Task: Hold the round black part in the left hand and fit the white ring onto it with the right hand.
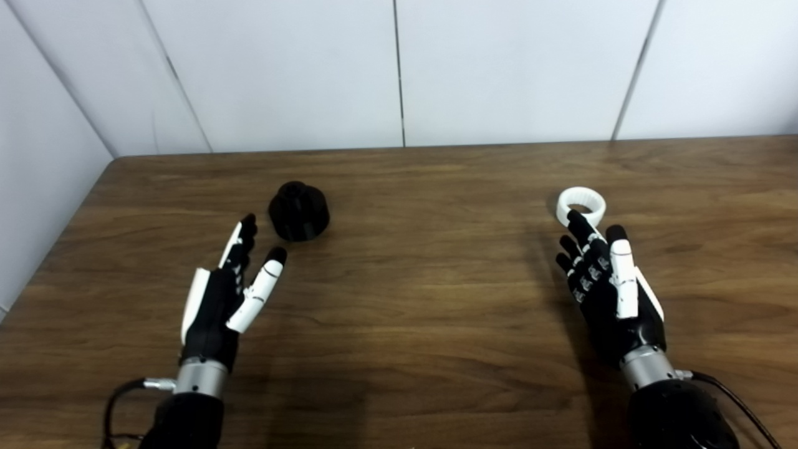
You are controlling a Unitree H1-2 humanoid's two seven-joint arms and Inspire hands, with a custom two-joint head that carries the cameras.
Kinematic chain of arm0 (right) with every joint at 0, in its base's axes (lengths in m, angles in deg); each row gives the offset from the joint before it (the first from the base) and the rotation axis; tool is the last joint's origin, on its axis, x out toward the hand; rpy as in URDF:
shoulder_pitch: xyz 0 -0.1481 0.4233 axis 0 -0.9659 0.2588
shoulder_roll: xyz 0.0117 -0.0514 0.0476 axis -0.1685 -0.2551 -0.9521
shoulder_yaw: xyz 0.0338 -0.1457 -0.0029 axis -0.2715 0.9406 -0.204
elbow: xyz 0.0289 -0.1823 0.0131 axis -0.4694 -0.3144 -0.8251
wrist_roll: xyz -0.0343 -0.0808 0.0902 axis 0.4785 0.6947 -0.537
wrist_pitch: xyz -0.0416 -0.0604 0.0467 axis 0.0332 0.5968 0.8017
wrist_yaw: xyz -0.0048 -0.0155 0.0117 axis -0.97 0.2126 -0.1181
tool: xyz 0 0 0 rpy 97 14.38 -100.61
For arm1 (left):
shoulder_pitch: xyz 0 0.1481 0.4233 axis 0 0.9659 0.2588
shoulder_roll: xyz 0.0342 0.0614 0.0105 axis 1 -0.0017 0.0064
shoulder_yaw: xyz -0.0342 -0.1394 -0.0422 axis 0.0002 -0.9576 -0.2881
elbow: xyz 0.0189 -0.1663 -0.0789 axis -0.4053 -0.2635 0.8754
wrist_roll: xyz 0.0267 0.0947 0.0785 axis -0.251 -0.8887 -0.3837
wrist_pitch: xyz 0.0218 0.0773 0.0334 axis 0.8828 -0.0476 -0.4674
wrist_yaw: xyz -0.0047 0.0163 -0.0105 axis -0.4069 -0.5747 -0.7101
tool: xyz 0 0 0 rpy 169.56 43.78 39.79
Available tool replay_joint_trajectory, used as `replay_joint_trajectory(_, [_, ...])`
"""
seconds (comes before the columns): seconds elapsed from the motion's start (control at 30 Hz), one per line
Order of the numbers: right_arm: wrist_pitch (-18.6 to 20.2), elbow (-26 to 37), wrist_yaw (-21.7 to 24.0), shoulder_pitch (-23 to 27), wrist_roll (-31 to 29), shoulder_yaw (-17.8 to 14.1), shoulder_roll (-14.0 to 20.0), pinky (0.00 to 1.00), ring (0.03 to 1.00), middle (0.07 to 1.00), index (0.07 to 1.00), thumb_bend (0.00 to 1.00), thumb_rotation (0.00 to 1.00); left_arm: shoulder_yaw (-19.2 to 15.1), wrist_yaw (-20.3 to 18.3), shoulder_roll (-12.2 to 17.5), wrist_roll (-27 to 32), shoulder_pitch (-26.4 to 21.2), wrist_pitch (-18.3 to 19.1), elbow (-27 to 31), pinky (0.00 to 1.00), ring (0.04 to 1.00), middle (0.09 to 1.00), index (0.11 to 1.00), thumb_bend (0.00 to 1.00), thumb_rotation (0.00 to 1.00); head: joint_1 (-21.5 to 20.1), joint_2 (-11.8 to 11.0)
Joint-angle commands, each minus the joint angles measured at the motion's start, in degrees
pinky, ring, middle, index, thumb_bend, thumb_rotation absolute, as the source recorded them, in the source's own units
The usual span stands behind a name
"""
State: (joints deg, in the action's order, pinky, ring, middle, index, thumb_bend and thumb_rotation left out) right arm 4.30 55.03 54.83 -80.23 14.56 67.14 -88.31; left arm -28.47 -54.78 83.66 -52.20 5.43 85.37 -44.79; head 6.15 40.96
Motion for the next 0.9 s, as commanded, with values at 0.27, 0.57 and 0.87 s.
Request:
replay_joint_trajectory(0.27, [-4.0, -0.1, 1.1, 1.6, -0.9, 0.1, -0.4, 1.0, 1.0, 1.0, 0.94, 0.52, 1.0, -1.8, -4.3, 9.3, -7.1, -10.0, 3.7, -1.6, 0.94, 1.0, 1.0, 1.0, 0.93, 0.46, 0.5, -0.6])
replay_joint_trajectory(0.57, [-4.9, -0.3, 1.0, 1.3, -0.4, 0.4, -0.4, 1.0, 0.999, 0.999, 0.937, 0.53, 1.0, -1.2, -10.1, 14.5, -9.5, -17.4, 3.8, -9.3, 0.91, 1.0, 1.0, 1.0, 0.96, 0.48, 0.2, -0.9])
replay_joint_trajectory(0.87, [-5.1, -0.2, 0.9, 0.9, -0.5, 0.3, -0.3, 1.0, 1.0, 1.0, 0.941, 0.53, 1.0, 1.3, -19.2, 17.9, -12.9, -25.6, 3.8, -18.6, 0.98, 1.0, 1.0, 1.0, 1.0, 0.46, -0.1, -1.1])
